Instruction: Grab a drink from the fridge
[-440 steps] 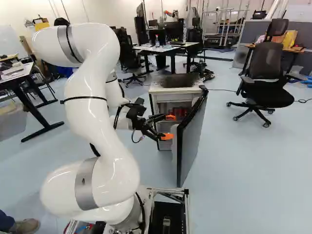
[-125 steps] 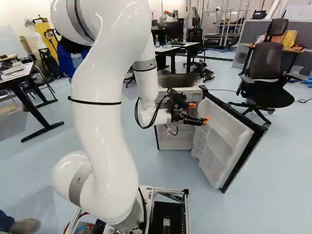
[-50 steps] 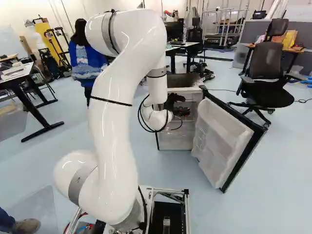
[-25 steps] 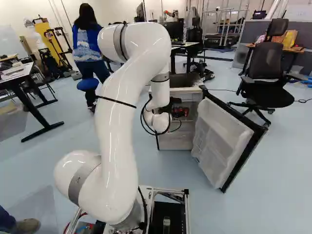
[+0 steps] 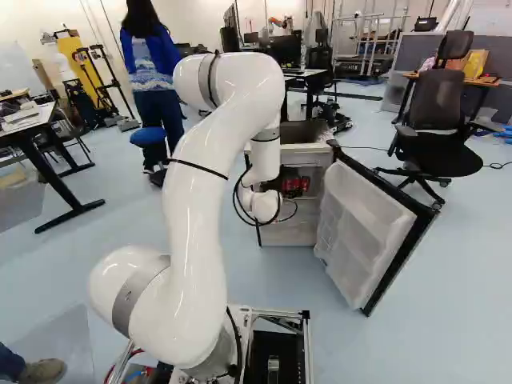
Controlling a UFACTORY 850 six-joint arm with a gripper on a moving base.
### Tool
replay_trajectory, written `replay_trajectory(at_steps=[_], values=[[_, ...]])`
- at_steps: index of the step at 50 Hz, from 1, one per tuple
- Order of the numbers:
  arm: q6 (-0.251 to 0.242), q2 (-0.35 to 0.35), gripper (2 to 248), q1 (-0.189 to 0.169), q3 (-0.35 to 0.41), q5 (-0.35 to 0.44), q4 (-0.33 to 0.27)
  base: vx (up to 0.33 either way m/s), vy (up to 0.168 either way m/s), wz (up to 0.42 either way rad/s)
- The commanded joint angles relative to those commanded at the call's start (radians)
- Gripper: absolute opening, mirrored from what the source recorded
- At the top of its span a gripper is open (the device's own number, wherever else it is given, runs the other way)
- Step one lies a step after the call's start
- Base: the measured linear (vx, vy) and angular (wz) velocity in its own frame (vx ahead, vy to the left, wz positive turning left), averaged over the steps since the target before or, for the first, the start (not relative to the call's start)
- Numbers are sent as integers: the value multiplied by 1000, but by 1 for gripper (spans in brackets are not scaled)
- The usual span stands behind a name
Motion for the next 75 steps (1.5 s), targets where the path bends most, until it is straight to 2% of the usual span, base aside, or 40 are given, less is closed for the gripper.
replay_trajectory(at_steps=[46,75], values=[[0,-154,247,1,-97,8,0,0,0,0],[0,-269,247,11,-198,78,-24,0,0,0]])
